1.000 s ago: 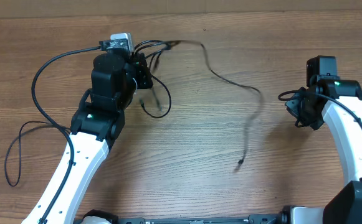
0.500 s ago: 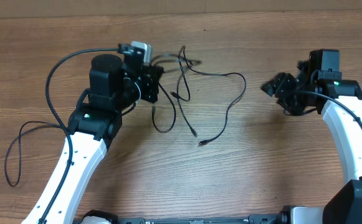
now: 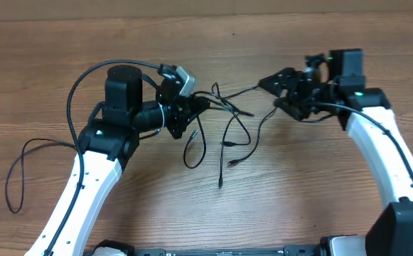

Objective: Untangle cables

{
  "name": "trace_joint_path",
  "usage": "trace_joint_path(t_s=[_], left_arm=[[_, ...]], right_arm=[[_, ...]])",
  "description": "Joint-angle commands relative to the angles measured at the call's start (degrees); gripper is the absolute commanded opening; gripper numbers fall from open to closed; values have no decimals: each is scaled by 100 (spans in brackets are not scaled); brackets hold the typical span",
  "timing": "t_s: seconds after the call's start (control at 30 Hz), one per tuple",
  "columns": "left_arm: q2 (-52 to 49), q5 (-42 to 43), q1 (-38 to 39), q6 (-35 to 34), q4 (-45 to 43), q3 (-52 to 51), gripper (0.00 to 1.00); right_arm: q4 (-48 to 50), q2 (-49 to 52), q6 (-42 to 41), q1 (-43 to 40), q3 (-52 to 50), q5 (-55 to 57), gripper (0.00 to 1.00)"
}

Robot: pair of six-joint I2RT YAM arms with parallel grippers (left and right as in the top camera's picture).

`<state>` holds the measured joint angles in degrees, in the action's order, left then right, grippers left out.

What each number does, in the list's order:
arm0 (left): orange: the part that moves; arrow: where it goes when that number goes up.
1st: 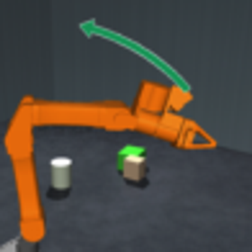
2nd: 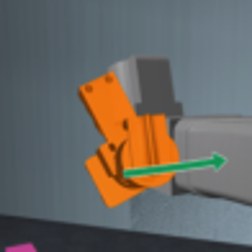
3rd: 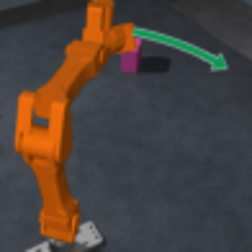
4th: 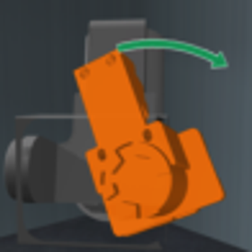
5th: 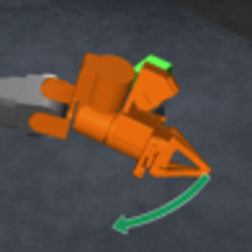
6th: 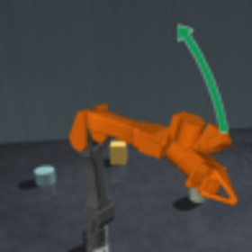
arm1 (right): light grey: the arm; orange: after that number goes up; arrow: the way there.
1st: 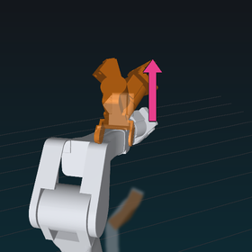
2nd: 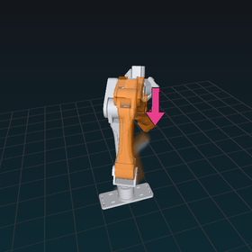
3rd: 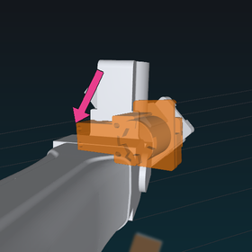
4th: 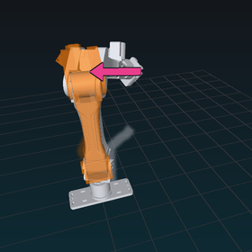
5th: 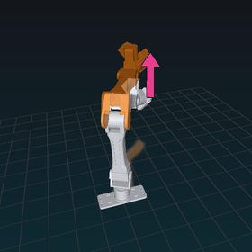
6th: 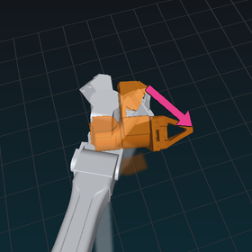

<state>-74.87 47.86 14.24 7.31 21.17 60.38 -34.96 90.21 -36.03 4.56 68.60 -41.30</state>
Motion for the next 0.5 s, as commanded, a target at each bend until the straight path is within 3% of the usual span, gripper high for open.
trace_joint_path(t_s=[0.0,0.2,0.47], left_arm=[[149,767,4,568,243,31,4],[149,1834,4,1248,323,31,4],[149,1843,4,1292,455,31,4]], right_arm=[[306,225,-70,179,-2,-179,79],[560,634,-68,356,-2,-1213,79],[1073,1320,-168,846,-2,-2328,79]])
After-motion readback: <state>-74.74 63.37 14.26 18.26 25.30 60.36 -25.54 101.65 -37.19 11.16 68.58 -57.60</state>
